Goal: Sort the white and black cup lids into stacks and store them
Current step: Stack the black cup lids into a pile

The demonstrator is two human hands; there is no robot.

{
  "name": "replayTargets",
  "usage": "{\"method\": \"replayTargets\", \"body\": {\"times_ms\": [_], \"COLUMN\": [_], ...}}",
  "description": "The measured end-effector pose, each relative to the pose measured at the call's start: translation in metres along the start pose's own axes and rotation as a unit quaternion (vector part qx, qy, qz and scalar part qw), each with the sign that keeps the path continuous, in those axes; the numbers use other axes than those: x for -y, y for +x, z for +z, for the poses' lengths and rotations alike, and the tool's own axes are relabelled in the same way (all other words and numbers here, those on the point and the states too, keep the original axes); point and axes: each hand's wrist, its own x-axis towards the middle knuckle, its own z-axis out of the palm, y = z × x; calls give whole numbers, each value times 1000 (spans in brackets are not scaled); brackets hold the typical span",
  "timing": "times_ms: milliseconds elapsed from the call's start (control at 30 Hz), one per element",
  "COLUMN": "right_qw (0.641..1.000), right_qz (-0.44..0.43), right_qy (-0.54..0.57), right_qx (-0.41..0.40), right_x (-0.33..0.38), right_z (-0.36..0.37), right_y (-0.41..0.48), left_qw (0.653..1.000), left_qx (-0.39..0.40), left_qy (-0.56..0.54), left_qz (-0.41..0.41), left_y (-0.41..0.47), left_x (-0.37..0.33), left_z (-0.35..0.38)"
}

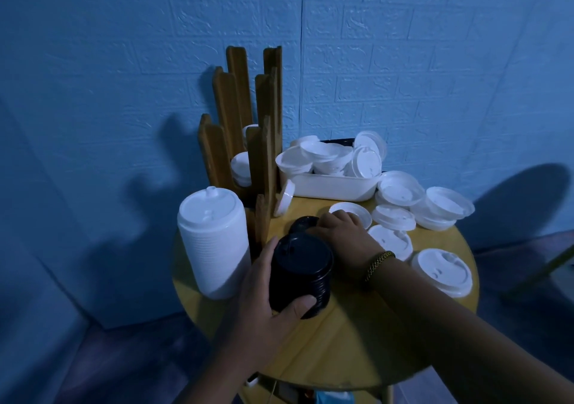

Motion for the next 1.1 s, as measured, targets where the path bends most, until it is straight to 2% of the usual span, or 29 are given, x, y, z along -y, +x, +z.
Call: {"method": "replayTargets", "body": {"times_ms": [167, 500, 633, 700, 800, 867, 967, 1033, 1100], "right_qw": [998, 993, 978, 973, 968, 964, 931, 899, 890], "right_qz": [12, 71, 154, 208, 236, 239, 229, 188, 134], "right_qy": [56, 87, 111, 88, 81, 120, 260, 362, 408], "right_qx": [-26, -44, -83, -44, 0, -13, -110, -161, -153], "right_x": [9, 16, 18, 21, 26, 25, 25, 30, 42], "right_z": [-2, -12, -18, -17, -13, -14, -24, -34, -45], "right_y": [-42, -120, -127, -124, -123, -125, -125, -122, -117], "left_qw": [1000, 1000, 1000, 1000, 1000, 1000, 1000, 1000, 999], "left_qx": [-14, -16, -20, -19, -17, -16, -8, 2, 12], "left_qy": [-1, -10, -2, -1, -2, -2, 2, 2, -2], "left_qz": [2, -10, -15, -17, -17, -18, -22, -26, -32], "left_y": [-2, -3, -2, -1, -1, -1, 0, 1, 1], "left_x": [-3, -6, -6, -6, -4, -4, -4, -4, -5], "left_z": [0, -2, -2, -2, -4, -4, -2, -2, -2]}}
